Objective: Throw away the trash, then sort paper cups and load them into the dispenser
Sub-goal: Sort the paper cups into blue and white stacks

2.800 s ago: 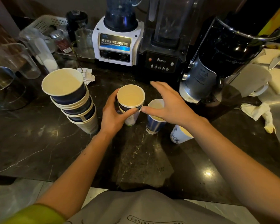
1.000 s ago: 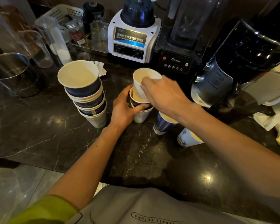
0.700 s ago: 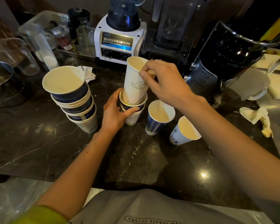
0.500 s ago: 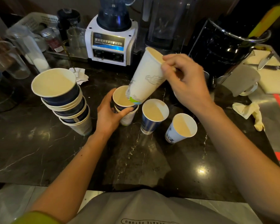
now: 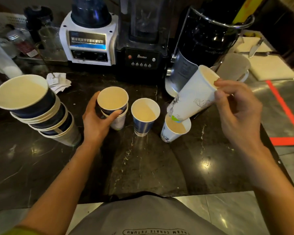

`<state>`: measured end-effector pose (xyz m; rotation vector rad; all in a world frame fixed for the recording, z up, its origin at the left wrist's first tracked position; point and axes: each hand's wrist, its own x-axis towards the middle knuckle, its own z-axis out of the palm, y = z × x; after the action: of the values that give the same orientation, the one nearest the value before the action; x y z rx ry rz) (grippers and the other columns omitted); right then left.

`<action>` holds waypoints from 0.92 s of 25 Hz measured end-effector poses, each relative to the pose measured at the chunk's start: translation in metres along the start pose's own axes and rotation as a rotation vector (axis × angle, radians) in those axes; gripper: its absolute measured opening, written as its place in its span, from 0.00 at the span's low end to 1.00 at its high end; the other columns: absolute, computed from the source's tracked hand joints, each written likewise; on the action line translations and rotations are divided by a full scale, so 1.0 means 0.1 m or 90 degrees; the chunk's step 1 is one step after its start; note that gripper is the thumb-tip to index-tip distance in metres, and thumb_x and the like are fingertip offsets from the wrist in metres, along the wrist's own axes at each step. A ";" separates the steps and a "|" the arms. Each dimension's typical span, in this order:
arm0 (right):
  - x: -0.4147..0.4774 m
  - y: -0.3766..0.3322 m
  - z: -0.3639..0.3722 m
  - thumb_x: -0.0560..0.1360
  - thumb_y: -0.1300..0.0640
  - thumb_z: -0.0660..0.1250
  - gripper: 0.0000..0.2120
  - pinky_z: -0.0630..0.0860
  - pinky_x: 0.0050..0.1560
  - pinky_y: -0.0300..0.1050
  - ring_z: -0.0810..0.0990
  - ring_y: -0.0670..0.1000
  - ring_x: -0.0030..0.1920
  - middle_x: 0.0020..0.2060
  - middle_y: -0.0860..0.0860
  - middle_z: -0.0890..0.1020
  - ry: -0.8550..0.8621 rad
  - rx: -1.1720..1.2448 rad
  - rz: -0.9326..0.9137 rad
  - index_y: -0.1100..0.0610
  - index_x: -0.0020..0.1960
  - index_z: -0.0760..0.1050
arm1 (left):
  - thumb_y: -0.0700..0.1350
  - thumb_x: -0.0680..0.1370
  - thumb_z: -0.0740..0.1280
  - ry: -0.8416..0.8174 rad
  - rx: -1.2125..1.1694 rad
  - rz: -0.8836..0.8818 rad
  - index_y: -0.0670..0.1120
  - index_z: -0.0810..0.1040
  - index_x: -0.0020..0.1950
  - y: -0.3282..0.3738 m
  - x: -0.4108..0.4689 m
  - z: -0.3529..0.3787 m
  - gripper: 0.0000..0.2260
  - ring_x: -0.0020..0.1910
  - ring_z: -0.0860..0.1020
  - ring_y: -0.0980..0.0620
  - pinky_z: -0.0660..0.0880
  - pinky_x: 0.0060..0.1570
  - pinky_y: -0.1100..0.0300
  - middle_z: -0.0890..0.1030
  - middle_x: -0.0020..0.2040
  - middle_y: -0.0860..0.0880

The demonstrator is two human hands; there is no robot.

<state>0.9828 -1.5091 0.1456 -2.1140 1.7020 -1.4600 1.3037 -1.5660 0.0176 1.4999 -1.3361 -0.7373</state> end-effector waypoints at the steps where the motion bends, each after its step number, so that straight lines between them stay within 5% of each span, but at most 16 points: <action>1: -0.06 0.04 -0.02 0.80 0.62 0.65 0.07 0.73 0.58 0.43 0.79 0.54 0.56 0.53 0.60 0.81 -0.021 -0.023 -0.009 0.65 0.49 0.79 | 0.48 0.70 0.77 -0.003 0.000 0.001 0.48 0.65 0.76 0.00 0.00 0.01 0.37 0.72 0.68 0.54 0.69 0.65 0.64 0.70 0.74 0.50; 7: -0.49 0.36 0.35 0.80 0.55 0.65 0.08 0.74 0.64 0.47 0.73 0.51 0.67 0.60 0.53 0.77 -0.281 -0.097 0.005 0.57 0.52 0.80 | 0.49 0.71 0.77 -0.004 0.010 0.009 0.48 0.64 0.76 0.00 0.00 0.00 0.37 0.72 0.68 0.54 0.69 0.70 0.55 0.70 0.74 0.50; 12: -0.64 0.54 0.49 0.79 0.50 0.65 0.08 0.76 0.60 0.49 0.72 0.49 0.66 0.63 0.48 0.75 -0.402 -0.149 0.107 0.51 0.54 0.81 | 0.49 0.71 0.77 -0.013 0.006 0.020 0.47 0.64 0.76 -0.01 0.01 0.00 0.37 0.72 0.68 0.55 0.68 0.65 0.72 0.70 0.73 0.50; 18: -0.37 0.26 0.54 0.77 0.50 0.68 0.17 0.69 0.64 0.43 0.71 0.47 0.67 0.63 0.49 0.77 -0.337 -0.081 0.021 0.54 0.64 0.76 | 0.47 0.71 0.77 -0.011 0.001 0.005 0.48 0.64 0.76 -0.01 0.00 0.00 0.37 0.72 0.67 0.55 0.64 0.57 0.82 0.69 0.74 0.50; 23: 0.08 -0.19 1.21 0.78 0.49 0.66 0.23 0.71 0.66 0.50 0.70 0.50 0.69 0.68 0.50 0.73 -0.418 0.004 -0.052 0.54 0.71 0.69 | 0.43 0.71 0.77 -0.029 -0.014 -0.018 0.48 0.63 0.77 0.03 -0.01 -0.06 0.38 0.68 0.64 0.63 0.64 0.52 0.85 0.68 0.74 0.52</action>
<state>1.0787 -1.5666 0.0945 -2.3148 1.3594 -0.6460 1.3078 -1.5629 0.0226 1.4945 -1.3386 -0.8062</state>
